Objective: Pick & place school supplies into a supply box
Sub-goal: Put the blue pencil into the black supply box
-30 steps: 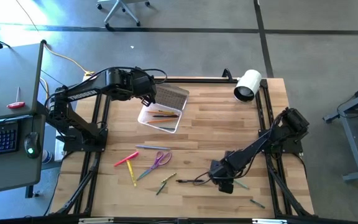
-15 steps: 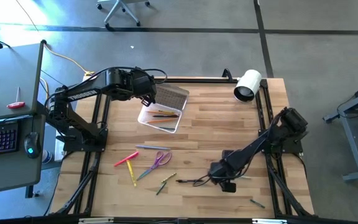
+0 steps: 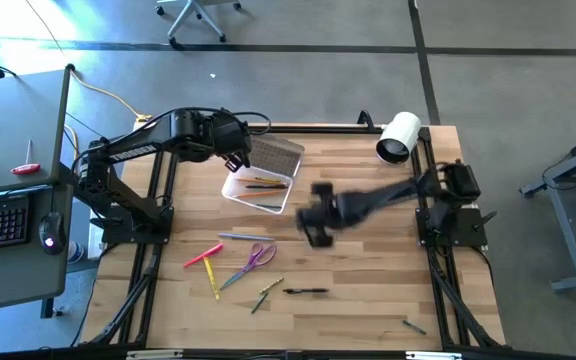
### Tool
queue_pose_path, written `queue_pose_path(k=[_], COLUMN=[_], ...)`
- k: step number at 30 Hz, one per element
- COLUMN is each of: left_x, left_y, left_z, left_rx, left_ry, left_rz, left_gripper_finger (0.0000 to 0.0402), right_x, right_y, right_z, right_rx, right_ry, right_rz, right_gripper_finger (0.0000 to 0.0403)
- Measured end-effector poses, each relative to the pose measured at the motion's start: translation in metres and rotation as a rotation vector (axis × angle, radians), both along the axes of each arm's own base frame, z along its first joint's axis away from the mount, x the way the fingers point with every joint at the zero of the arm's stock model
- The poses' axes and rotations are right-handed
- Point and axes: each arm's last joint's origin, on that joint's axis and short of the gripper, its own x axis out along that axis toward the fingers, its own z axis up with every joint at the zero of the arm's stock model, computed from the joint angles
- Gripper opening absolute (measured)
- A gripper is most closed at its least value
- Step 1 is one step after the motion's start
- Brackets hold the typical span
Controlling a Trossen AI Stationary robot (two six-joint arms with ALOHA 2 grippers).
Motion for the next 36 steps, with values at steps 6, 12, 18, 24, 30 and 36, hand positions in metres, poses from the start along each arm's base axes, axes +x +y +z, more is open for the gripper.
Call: queue_pose_path(k=[6, 12, 18, 24, 30, 36], left_x=[-0.001, -0.002, -0.004, -0.004, -0.004, -0.004], left_y=[0.001, 0.003, 0.003, 0.003, 0.002, 0.002], left_z=[0.002, 0.004, 0.006, 0.005, 0.004, 0.004], left_rx=[0.07, 0.16, 0.19, 0.181, 0.136, 0.136], left_ry=[0.038, 0.057, 0.058, 0.075, 0.065, 0.072], left_rz=[-0.01, 0.017, 0.026, 0.005, -0.009, -0.015], left_gripper_finger=[0.0046, 0.0046, 0.0046, 0.0046, 0.0046, 0.0046], right_x=[0.026, 0.063, 0.112, 0.15, 0.168, 0.169], right_y=[-0.053, -0.074, -0.08, -0.094, -0.094, -0.085], right_z=[0.031, 0.026, 0.021, 0.007, -0.011, -0.013], right_rx=[-0.002, -0.087, -0.179, -0.205, -0.171, -0.214], right_ry=[-0.148, -0.113, -0.084, -0.034, -0.029, -0.012], right_rz=[0.011, 0.102, 0.174, 0.203, 0.219, 0.184], right_gripper_finger=[0.0003, 0.0002, 0.0001, 0.0001, 0.0001, 0.0007])
